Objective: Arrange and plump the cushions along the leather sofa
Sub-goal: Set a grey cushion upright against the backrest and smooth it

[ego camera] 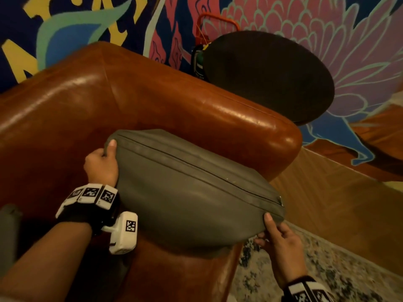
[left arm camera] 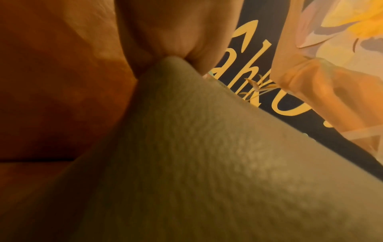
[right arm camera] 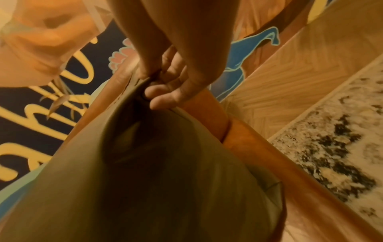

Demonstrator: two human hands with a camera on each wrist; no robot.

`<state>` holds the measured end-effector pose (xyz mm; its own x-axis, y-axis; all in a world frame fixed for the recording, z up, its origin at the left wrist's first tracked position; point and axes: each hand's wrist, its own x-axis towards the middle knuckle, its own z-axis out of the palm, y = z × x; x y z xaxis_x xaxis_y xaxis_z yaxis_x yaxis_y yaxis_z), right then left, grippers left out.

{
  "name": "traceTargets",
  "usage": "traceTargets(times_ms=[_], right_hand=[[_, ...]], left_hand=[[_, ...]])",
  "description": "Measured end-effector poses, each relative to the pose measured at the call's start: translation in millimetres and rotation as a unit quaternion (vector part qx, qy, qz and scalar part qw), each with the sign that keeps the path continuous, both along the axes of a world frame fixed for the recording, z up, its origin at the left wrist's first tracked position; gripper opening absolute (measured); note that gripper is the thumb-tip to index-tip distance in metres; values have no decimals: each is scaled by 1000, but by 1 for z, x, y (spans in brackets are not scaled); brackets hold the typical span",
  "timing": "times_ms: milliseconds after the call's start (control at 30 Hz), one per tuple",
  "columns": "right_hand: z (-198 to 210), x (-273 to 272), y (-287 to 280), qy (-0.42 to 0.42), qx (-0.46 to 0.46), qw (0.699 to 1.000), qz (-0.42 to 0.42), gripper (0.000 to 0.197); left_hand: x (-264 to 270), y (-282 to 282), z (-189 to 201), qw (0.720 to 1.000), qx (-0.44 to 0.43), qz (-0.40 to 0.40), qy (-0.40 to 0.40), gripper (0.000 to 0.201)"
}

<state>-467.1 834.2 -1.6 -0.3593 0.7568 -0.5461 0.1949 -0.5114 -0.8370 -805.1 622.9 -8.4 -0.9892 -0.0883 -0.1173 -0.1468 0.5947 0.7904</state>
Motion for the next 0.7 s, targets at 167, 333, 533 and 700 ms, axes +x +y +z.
traceTargets(times_ms=[167, 333, 533, 700], right_hand=[[10, -1, -3, -26, -27, 999, 28, 85], [39, 7, -1, -156, -109, 953, 234, 60], [55, -6, -18, -191, -13, 802, 566, 51], [31, -57, -95, -113, 158, 712, 675, 40]], left_hand=[[5, 3, 8, 999, -28, -2, -26, 56], [1, -32, 14, 991, 24, 85, -103, 73], [76, -120, 78, 999, 43, 3, 10, 27], [197, -202, 103, 986, -92, 76, 114, 32]])
